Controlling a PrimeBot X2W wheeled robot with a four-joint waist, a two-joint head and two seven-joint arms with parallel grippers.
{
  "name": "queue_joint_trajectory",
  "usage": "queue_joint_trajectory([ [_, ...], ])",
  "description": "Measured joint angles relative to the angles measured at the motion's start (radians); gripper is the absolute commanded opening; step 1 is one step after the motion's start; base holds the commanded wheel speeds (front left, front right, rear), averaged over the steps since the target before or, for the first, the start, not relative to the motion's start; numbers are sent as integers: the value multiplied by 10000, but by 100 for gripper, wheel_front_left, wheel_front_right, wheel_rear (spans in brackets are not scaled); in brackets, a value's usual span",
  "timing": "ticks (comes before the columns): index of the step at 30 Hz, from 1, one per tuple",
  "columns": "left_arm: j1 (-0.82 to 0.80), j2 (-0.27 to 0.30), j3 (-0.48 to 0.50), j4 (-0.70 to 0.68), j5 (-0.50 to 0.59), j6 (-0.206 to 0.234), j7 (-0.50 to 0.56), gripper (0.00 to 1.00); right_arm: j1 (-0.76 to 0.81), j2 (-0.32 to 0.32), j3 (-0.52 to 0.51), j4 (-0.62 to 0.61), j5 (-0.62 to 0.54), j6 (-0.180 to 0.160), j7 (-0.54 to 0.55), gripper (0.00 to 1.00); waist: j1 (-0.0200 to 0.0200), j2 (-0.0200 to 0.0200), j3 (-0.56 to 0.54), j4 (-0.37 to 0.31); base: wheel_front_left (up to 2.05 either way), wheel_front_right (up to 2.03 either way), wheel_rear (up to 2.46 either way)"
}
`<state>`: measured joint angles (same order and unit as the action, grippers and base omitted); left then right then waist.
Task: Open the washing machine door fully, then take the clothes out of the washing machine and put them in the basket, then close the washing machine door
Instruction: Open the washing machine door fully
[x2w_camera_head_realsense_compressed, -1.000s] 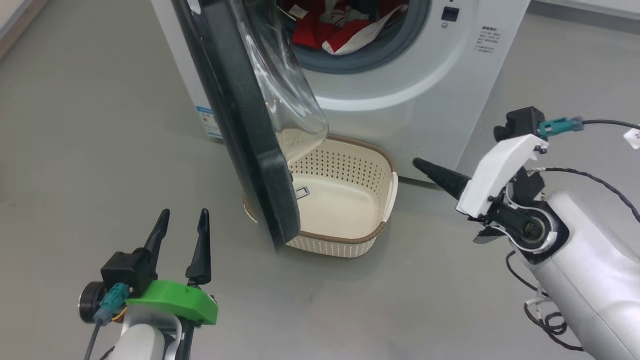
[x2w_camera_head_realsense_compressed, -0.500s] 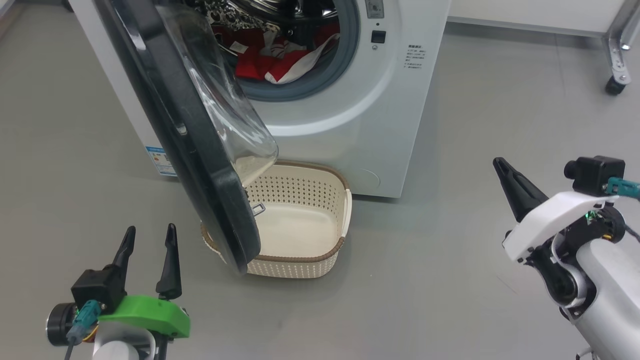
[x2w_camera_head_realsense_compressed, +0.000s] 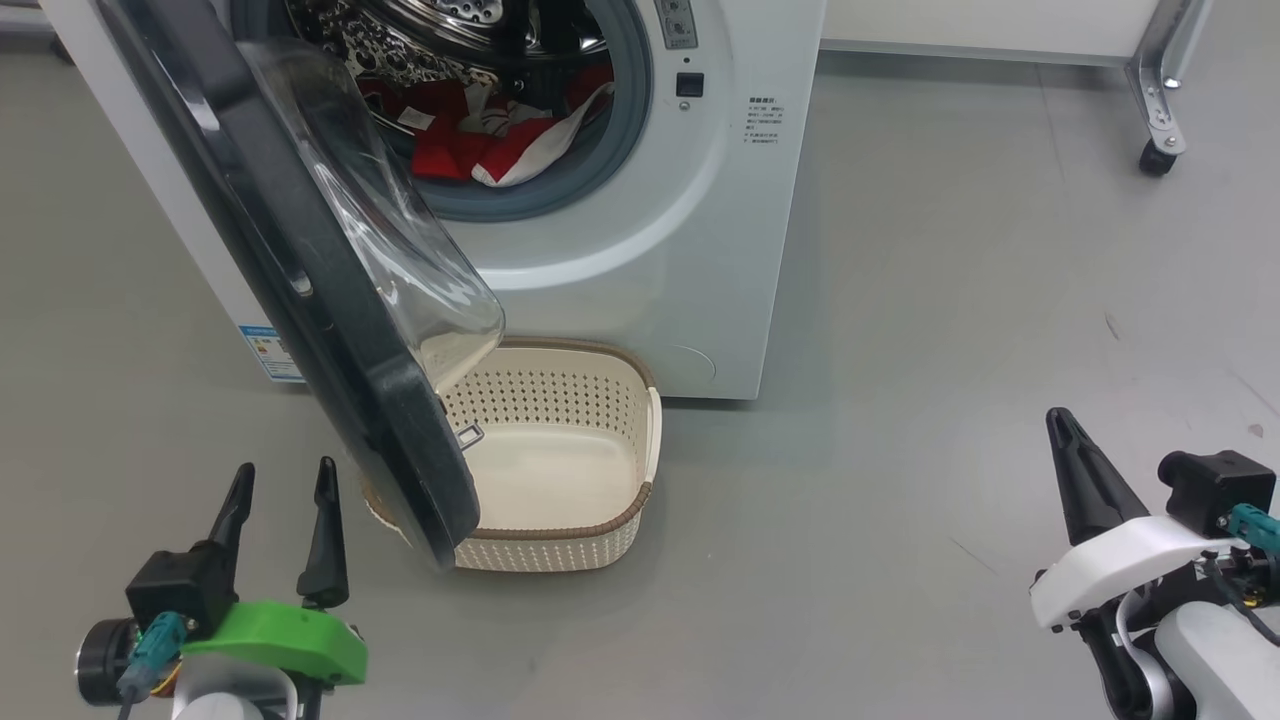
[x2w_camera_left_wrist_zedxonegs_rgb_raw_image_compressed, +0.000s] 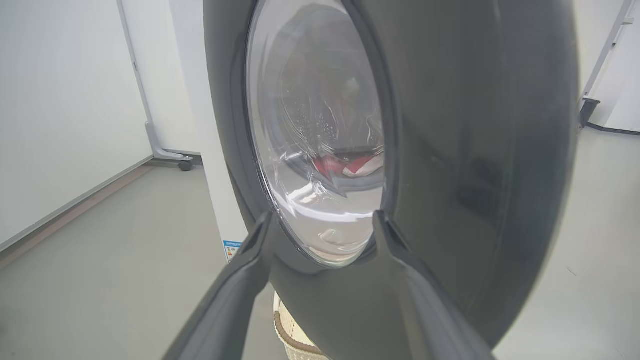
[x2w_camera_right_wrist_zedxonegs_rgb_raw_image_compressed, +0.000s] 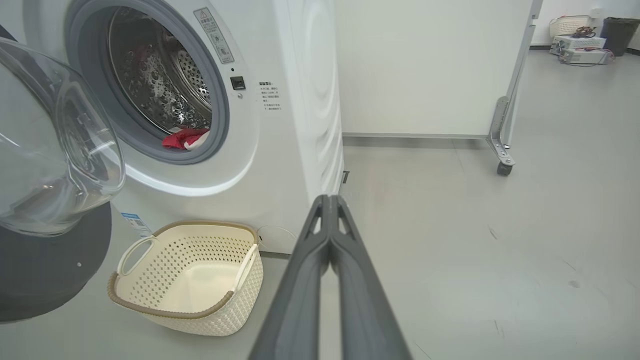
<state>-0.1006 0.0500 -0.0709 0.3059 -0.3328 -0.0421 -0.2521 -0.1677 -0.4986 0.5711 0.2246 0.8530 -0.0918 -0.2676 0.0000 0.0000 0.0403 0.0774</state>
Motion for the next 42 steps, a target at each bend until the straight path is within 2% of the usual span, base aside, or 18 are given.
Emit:
queue_joint_trajectory([
  [1,12,0,71,-12,0,0,0,100,67,67,-46,-44,-75,-8,21,0,0,0,4,-26,0,0,0],
  [2,29,4,107,-19,2,0,0,100,119,128,-115,-105,-140,-59,25,9,0,0,7,-57,0,0,0],
  [3,39,2,104,-17,4,-17,0,100,175,180,-209,-180,-194,-82,25,49,0,0,12,-88,0,0,0],
  [4,43,-2,90,-13,17,-69,0,100,244,205,-313,-255,-255,-92,25,100,0,0,20,-109,0,0,0],
  [21,156,-40,104,10,173,-249,0,100,1220,897,-1693,-1664,-2006,-234,82,100,0,0,73,-206,0,0,0],
  [42,216,-79,167,79,194,-347,0,100,2228,1693,-2663,-2021,-2838,-255,82,100,0,0,57,-271,0,0,0],
])
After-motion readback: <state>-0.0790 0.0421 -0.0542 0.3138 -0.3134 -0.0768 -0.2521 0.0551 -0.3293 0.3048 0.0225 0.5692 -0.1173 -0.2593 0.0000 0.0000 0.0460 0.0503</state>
